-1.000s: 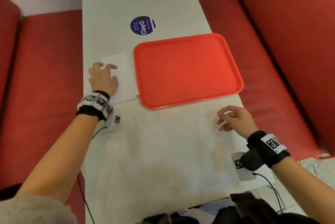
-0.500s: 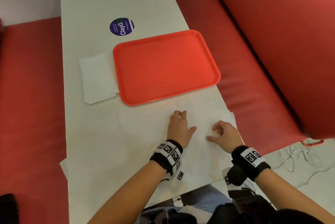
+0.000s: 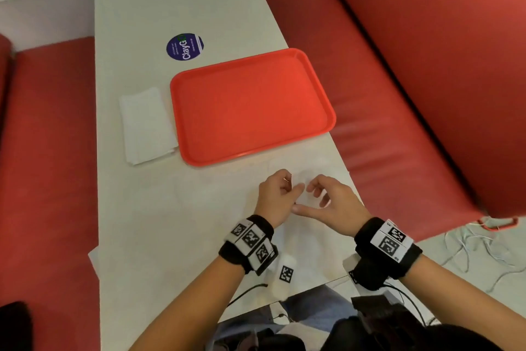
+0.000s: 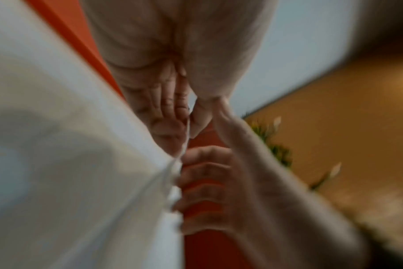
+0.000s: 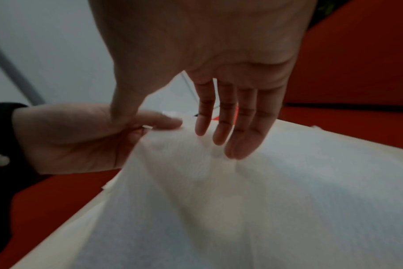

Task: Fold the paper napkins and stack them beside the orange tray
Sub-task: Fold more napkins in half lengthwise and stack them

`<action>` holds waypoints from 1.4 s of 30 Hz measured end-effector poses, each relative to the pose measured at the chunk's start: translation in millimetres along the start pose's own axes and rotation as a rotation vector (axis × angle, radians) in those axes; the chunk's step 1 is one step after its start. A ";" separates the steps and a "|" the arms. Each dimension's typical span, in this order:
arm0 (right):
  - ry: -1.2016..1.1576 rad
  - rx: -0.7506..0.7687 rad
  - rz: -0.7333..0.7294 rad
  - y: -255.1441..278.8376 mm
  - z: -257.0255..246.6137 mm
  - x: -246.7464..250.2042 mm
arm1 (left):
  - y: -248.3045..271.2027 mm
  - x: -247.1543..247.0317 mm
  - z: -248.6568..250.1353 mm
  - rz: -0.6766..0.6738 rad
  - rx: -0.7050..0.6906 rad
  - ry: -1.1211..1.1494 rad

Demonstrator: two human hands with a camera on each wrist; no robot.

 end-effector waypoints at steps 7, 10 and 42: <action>-0.176 0.419 -0.065 16.5 -77.9 13.6 | 25.0 69.2 13.4 0.423 -0.116 0.580; -0.453 0.518 -0.039 24.3 -100.2 33.6 | 31.1 83.8 -11.5 0.443 -0.016 0.566; -0.522 0.266 -0.172 -34.3 -135.1 -42.8 | 39.3 127.3 -34.2 0.050 0.176 0.902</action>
Point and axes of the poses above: each hand's wrist, its own y-axis away from the middle knuckle, its own x-axis out of the back of the hand, z = x × y, the point moved 4 cm from there along -y, towards the middle knuckle, and after that the axes turned 11 degrees about -x, right-handed, at the moved point
